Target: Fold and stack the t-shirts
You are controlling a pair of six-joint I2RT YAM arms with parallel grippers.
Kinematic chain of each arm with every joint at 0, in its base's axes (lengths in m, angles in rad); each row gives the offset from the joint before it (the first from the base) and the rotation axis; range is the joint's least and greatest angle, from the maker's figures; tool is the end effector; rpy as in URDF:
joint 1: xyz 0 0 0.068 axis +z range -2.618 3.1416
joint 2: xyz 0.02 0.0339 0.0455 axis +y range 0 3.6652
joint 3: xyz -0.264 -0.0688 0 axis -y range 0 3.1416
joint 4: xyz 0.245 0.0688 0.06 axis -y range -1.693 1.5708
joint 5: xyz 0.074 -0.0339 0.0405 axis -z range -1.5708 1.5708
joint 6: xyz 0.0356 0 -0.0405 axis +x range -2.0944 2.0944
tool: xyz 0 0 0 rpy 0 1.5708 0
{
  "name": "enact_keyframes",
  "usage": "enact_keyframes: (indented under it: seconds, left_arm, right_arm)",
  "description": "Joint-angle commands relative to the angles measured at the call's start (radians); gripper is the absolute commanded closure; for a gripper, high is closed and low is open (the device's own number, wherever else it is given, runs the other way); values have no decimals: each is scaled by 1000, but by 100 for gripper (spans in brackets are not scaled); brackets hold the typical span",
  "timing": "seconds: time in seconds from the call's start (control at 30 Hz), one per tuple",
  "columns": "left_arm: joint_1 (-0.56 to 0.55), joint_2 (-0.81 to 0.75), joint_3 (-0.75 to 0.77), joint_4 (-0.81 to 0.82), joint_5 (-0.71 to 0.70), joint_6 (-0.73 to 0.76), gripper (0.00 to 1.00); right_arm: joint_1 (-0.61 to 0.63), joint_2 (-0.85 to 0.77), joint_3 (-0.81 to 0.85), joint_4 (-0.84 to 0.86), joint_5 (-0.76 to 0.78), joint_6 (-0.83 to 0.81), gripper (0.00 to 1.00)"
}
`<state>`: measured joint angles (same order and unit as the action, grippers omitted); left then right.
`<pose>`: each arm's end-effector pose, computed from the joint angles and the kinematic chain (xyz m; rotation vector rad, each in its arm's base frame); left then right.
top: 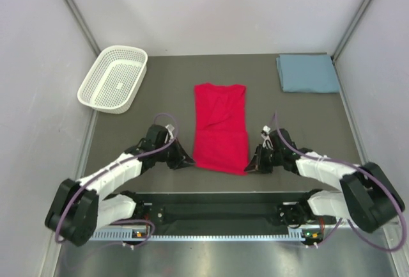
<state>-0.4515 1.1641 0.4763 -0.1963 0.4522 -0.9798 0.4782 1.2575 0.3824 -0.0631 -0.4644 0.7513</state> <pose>0.1823 -0.1057 0.1648 -0.4903 2.6628 -1.1014 0.1740 0.1082 0.1297 0.1606 2.7042 1.0316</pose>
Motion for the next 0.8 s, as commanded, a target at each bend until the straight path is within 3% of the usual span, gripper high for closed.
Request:
enact_keyframes:
  seconds: [0.0, 0.2, 0.33, 0.5, 0.67, 0.77]
  left_arm:
    - [-19, -131, -30, -58, 3, -48, 100]
    - [-26, -277, -24, -169, -20, -140, 100]
    - [-10, -232, 123, -219, -110, -126, 100]
    - [88, 44, 369, -239, -73, -11, 100]
    - [197, 316, 646, -210, 57, 93, 100]
    - [208, 494, 836, -241, 101, 148, 100]
  right_arm:
    - [39, -121, -23, -141, 21, 2, 100]
    - [51, -270, 25, -263, 10, 48, 100]
    - [-2, -190, 215, -361, 12, -10, 100]
    - [-93, -11, 447, -440, -10, -141, 100]
    - [-154, 219, 705, -491, -46, -211, 100]
    - [-177, 336, 834, -504, -54, -230, 100]
